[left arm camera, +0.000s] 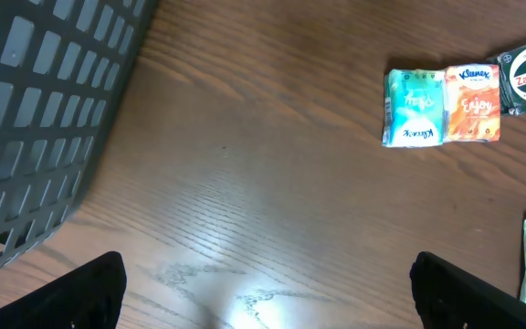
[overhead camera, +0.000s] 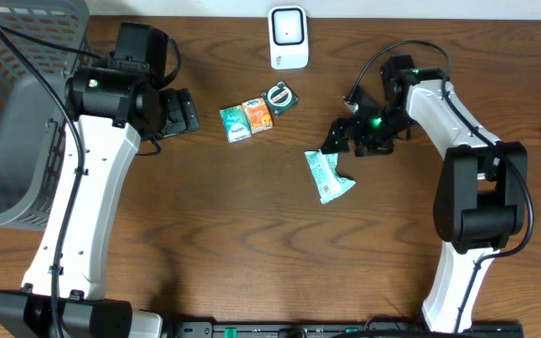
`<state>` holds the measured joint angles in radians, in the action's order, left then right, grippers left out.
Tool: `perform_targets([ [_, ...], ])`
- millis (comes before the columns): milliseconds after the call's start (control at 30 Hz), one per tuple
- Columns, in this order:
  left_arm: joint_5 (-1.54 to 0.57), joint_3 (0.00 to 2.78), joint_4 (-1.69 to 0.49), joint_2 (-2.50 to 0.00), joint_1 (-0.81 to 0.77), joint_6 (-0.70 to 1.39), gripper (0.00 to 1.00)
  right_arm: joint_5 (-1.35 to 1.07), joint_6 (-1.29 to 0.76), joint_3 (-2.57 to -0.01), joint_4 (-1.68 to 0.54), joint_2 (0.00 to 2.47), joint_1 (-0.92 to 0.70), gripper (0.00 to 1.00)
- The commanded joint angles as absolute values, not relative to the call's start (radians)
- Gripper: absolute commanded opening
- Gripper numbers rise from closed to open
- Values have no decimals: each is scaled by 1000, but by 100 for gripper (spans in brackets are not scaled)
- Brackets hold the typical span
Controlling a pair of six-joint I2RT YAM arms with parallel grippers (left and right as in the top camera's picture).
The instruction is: Scan the item barcode
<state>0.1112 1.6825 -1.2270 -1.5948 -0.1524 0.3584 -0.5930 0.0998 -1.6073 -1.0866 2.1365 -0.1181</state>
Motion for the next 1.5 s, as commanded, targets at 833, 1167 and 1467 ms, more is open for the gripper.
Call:
perform_targets([
  [833,124,1692,-1230,-1588,-150,348,98,-593,30,-1425,-941,2132,-212,38],
  [1167,124,1692,-1230,-1588,-150,348,98,-736,-2,-1420,-905,2131,-208,1],
  [1467,124,1692,-1230,-1588,-150,348,98,-1036,61,-1485,-897,2129,-170,1],
])
